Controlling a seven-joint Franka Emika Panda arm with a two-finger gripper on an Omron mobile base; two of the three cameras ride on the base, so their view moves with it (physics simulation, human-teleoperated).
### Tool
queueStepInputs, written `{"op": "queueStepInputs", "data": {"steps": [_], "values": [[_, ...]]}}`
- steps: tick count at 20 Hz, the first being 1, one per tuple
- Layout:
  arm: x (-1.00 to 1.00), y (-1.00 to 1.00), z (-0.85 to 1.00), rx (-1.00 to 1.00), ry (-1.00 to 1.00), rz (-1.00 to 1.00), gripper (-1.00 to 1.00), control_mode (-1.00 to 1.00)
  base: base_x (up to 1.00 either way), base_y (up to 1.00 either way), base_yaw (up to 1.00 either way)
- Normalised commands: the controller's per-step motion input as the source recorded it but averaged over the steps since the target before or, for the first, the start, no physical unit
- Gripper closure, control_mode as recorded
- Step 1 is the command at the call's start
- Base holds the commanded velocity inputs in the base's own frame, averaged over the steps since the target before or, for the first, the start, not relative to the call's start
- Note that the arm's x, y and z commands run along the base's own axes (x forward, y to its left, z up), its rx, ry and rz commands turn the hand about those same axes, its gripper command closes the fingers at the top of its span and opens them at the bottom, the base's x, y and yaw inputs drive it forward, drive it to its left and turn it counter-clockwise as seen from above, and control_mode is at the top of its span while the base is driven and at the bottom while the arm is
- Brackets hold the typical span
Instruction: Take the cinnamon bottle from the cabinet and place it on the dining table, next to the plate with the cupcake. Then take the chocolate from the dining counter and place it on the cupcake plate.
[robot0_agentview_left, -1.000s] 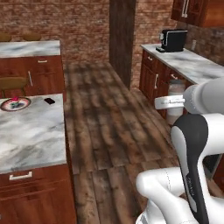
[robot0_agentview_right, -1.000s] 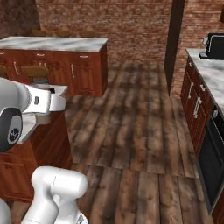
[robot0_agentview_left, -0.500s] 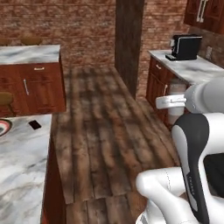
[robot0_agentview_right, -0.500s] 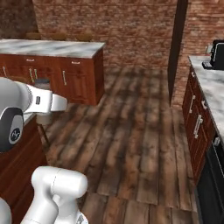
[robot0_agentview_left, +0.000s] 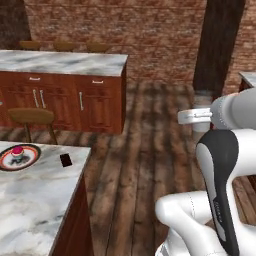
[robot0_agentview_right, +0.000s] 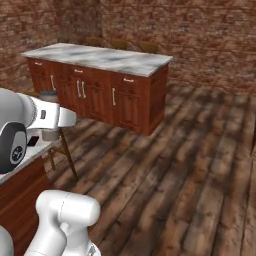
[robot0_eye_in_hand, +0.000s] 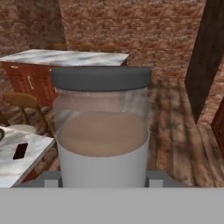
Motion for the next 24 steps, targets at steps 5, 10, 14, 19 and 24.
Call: {"op": "queueStepInputs", "data": {"steps": [5,10,14,19,24], "values": [[0.00,0.00,0.00,0.00,0.00,0.00,1.00,1.00,0.39,-0.73,0.46],[0.00,0.00,0.00,0.00,0.00,0.00,1.00,1.00,0.45,-0.76,0.44],[0.00,0.00,0.00,0.00,0.00,0.00,1.00,1.00,0.56,-0.82,0.44],[0.00,0.00,0.00,0.00,0.00,0.00,1.00,1.00,0.52,-0.82,0.42],[0.00,0.00,0.00,0.00,0.00,0.00,1.00,1.00,0.53,-0.78,0.45]]}}
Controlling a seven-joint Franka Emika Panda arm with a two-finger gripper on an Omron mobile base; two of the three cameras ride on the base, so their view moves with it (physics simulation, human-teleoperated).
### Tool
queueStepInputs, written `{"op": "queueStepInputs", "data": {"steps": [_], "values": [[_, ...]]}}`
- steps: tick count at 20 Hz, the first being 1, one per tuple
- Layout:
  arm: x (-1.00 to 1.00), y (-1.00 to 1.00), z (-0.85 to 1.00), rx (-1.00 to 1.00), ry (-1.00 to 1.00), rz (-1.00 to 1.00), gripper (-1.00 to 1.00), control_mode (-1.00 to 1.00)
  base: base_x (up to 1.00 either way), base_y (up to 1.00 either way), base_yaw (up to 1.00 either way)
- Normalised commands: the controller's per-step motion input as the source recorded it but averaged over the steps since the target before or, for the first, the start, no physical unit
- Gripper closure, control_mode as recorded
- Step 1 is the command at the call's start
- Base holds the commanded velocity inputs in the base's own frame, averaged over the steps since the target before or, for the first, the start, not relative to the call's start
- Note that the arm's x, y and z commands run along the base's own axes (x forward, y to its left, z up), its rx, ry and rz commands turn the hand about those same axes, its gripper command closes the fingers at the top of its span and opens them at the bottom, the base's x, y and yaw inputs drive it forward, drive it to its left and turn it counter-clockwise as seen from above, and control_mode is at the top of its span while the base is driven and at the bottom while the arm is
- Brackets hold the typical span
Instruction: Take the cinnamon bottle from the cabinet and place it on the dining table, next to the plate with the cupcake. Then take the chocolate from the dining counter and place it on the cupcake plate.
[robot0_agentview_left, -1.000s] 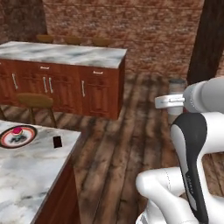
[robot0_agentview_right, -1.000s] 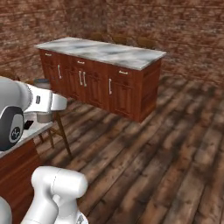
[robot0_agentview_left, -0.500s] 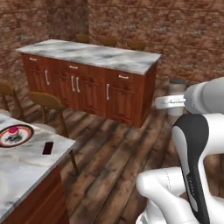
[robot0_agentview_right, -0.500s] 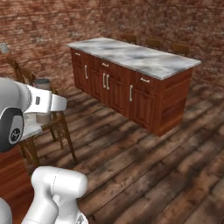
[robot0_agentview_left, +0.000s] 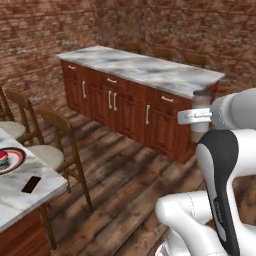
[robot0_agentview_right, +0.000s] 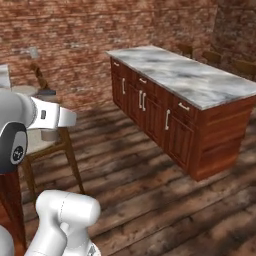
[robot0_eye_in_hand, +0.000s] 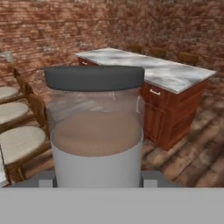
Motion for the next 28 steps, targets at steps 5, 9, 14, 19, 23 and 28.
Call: {"op": "queueStepInputs", "data": {"steps": [5,9,14,19,23,28], "values": [[0.00,0.00,0.00,0.00,0.00,0.00,1.00,1.00,0.39,-0.76,0.49],[0.00,0.00,0.00,0.00,0.00,0.00,1.00,1.00,0.31,-0.65,0.55],[0.00,0.00,0.00,0.00,0.00,0.00,1.00,1.00,0.30,-0.54,0.61],[0.00,0.00,0.00,0.00,0.00,0.00,1.00,1.00,0.25,-0.54,0.62],[0.00,0.00,0.00,0.00,0.00,0.00,1.00,1.00,0.40,-0.57,0.60],[0.00,0.00,0.00,0.00,0.00,0.00,1.00,1.00,0.56,-0.52,0.61]]}}
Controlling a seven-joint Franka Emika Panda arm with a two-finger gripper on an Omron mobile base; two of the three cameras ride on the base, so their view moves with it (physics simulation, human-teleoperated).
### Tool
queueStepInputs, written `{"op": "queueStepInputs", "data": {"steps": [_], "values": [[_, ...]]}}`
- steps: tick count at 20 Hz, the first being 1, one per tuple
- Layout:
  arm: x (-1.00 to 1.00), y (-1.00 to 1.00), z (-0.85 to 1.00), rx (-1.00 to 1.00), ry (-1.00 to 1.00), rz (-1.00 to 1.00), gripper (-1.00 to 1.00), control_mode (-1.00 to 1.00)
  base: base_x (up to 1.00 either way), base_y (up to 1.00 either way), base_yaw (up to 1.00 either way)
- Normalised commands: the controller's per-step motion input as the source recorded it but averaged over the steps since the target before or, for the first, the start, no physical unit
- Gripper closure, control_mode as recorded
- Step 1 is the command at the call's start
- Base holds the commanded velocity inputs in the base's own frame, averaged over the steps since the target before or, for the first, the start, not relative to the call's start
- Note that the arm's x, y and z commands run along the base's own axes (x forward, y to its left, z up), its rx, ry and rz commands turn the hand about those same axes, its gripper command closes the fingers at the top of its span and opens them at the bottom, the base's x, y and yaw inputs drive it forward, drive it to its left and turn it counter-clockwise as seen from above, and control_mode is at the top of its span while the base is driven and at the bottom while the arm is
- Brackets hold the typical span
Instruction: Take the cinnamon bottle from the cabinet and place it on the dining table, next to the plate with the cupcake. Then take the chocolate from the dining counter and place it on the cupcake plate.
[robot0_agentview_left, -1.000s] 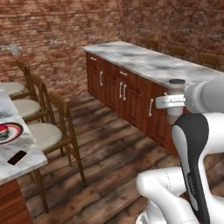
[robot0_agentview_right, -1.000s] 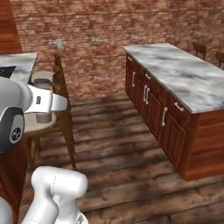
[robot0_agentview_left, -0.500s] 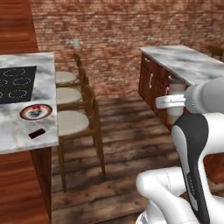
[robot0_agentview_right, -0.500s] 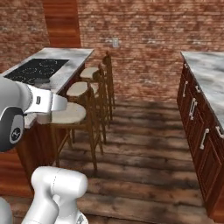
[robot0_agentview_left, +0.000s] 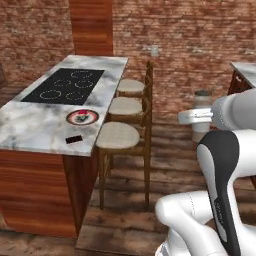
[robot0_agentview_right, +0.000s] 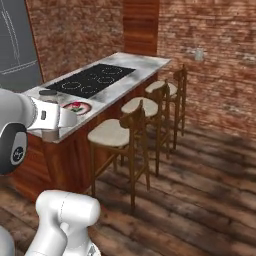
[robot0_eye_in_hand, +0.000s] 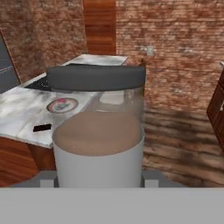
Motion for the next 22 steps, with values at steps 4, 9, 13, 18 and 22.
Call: {"op": "queueStepInputs", "data": {"steps": [4,9,13,18,22], "values": [[0.00,0.00,0.00,0.00,0.00,0.00,1.00,1.00,0.55,-0.53,0.62],[0.00,0.00,0.00,0.00,0.00,0.00,1.00,1.00,0.42,-0.46,0.64],[0.00,0.00,0.00,0.00,0.00,0.00,1.00,1.00,0.24,-0.44,0.64],[0.00,0.00,0.00,0.00,0.00,0.00,1.00,1.00,0.22,-0.53,0.60],[0.00,0.00,0.00,0.00,0.00,0.00,1.00,1.00,0.23,-0.60,0.52]]}}
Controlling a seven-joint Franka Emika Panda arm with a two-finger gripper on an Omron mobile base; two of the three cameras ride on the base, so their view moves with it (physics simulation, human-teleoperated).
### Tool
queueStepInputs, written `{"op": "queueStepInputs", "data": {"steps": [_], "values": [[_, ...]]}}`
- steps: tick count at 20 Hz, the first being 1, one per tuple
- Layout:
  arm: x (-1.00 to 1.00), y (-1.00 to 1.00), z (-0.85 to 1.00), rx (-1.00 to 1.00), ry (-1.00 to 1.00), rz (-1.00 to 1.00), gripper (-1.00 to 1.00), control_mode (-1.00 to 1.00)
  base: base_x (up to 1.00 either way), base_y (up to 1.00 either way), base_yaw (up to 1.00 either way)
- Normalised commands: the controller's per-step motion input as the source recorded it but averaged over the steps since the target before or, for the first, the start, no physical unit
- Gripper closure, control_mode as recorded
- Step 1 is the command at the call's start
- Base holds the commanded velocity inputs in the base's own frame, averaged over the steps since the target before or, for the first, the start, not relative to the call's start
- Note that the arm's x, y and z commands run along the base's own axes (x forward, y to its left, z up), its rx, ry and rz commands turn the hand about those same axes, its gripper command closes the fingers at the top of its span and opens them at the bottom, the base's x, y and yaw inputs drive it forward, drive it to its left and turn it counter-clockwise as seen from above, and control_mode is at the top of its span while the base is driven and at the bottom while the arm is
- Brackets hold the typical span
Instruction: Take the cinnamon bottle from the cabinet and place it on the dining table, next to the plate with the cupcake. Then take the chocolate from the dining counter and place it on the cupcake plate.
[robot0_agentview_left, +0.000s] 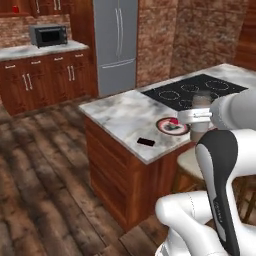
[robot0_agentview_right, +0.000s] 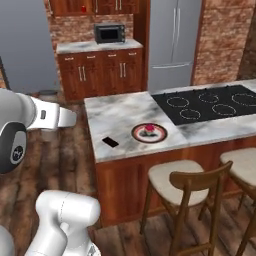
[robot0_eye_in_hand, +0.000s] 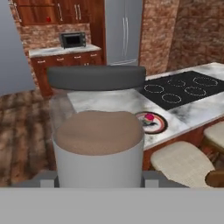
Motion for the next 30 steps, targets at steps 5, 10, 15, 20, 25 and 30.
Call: {"op": "queueStepInputs", "data": {"steps": [5,10,15,20,25,30], "values": [[0.00,0.00,0.00,0.00,0.00,0.00,1.00,1.00,0.16,-0.45,0.46],[0.00,0.00,0.00,0.00,0.00,0.00,1.00,1.00,0.42,-0.32,0.44],[0.00,0.00,0.00,0.00,0.00,0.00,1.00,1.00,0.29,-0.58,0.32],[0.00,0.00,0.00,0.00,0.00,0.00,1.00,1.00,0.49,-0.52,0.25],[0.00,0.00,0.00,0.00,0.00,0.00,1.00,1.00,0.56,-0.34,0.12],[0.00,0.00,0.00,0.00,0.00,0.00,1.00,1.00,0.55,-0.34,0.06]]}}
